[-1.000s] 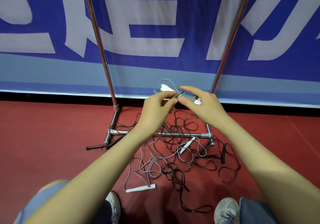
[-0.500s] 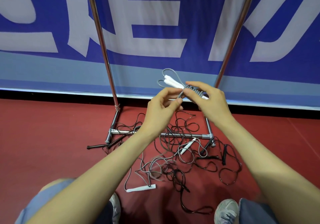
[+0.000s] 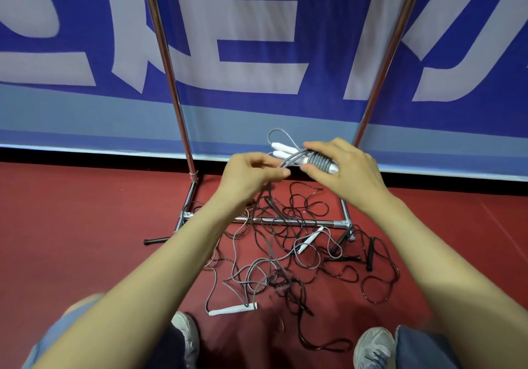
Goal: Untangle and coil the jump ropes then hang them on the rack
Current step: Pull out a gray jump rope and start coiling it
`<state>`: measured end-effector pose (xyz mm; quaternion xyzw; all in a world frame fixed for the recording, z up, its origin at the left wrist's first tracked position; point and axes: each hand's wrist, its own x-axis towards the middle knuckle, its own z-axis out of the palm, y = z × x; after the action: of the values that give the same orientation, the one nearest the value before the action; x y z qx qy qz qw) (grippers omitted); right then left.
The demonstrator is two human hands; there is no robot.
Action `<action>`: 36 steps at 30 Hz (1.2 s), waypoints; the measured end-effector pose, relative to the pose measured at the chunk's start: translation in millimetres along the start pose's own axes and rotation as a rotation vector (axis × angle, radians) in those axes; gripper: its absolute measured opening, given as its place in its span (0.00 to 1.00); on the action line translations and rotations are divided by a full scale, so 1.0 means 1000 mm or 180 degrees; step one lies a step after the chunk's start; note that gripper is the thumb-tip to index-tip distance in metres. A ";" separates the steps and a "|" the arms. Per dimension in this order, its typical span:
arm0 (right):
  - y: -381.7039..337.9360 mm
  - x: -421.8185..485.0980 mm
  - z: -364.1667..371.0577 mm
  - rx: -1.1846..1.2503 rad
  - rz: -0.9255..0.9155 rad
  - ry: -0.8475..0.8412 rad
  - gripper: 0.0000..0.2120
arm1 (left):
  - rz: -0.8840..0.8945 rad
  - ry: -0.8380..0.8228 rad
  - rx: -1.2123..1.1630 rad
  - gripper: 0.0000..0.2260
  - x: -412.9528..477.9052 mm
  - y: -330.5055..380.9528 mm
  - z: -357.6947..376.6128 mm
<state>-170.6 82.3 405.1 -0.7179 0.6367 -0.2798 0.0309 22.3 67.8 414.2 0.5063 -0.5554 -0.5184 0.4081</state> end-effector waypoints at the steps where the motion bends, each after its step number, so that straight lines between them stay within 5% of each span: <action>1: -0.001 0.000 0.002 -0.0141 -0.0004 -0.0054 0.21 | 0.0425 0.0284 0.0555 0.05 0.000 -0.002 0.002; 5: -0.008 0.000 0.012 -0.0233 0.0044 -0.0222 0.19 | 0.2181 0.0692 0.1548 0.02 -0.006 -0.012 0.014; 10: -0.009 0.003 0.009 -0.0077 0.0191 -0.0107 0.21 | 0.2574 0.0697 0.1786 0.05 0.002 -0.020 0.012; 12: -0.005 0.006 0.005 0.0257 0.0332 0.0143 0.19 | 0.2294 0.0518 0.1518 0.02 0.001 -0.017 0.013; 17: 0.005 0.010 -0.001 0.1263 0.0482 0.0262 0.17 | 0.0304 -0.0291 -0.0028 0.11 -0.002 -0.012 0.018; 21: 0.004 0.011 -0.001 0.1945 0.0581 0.0193 0.11 | -0.0365 -0.0730 -0.0661 0.10 0.004 -0.011 0.010; 26: -0.003 0.012 -0.002 0.2507 0.0745 0.0146 0.06 | -0.0204 -0.0627 -0.0604 0.02 0.008 -0.009 0.005; 29: -0.006 0.013 -0.006 0.3082 0.0957 0.0048 0.04 | 0.0066 -0.0670 -0.0345 0.07 0.004 -0.007 0.009; 32: -0.008 0.013 -0.011 0.3685 0.1103 -0.0226 0.08 | 0.0012 -0.0761 -0.0261 0.13 0.005 -0.010 0.009; 36: -0.007 0.011 -0.014 0.3954 0.1172 -0.0767 0.18 | -0.0052 -0.0899 -0.0259 0.07 0.010 -0.014 -0.001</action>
<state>-170.1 77.4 423.3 -0.4722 0.4612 -0.5030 0.5580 23.6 58.7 400.1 0.4159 -0.5816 -0.6098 0.3417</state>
